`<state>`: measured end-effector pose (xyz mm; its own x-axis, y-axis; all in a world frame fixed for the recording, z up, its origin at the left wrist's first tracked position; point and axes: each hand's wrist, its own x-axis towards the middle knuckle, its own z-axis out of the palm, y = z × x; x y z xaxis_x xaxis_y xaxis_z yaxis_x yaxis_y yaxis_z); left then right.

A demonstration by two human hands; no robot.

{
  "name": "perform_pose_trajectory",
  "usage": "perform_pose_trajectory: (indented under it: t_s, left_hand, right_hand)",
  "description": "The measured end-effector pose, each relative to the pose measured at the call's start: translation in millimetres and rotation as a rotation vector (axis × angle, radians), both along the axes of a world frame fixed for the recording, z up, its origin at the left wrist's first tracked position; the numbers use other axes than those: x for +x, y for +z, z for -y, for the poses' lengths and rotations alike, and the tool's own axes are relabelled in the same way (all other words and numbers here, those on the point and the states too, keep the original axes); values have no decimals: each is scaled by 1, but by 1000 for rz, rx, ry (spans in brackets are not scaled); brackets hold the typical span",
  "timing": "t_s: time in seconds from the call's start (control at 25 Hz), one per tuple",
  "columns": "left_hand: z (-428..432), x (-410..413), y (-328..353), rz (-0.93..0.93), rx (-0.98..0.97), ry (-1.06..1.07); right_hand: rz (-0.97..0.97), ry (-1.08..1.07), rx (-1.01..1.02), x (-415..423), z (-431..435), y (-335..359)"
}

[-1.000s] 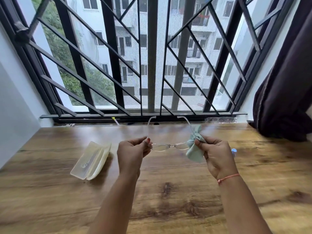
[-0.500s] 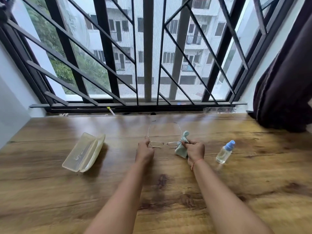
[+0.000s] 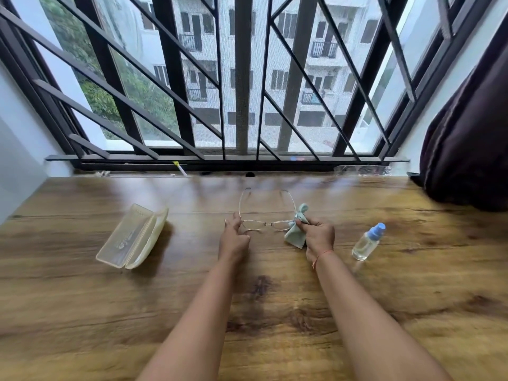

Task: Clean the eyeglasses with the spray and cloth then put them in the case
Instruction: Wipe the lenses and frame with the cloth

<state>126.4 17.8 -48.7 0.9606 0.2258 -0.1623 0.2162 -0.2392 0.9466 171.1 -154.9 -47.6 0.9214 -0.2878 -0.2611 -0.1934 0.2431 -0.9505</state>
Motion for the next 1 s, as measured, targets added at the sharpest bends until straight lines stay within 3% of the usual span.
perform_pose_trajectory:
  t_s: [0.28, 0.44, 0.64, 0.84, 1.0]
  left_hand:
    - [-1, -31, -10, 161, -206, 193]
    - [19, -78, -11, 157, -352, 242]
    - [38, -96, 11, -65, -711, 102]
    - [56, -110, 21, -136, -541, 41]
    - [52, -118, 21, -146, -563, 35]
  right_hand:
    - [23, -207, -23, -47, 15, 11]
    - [10, -2, -14, -99, 7, 15]
    - [-34, 295, 113, -126, -2, 34]
    - [-38, 364, 162, -129, 10, 43]
    - [-66, 340, 180, -136, 16, 37]
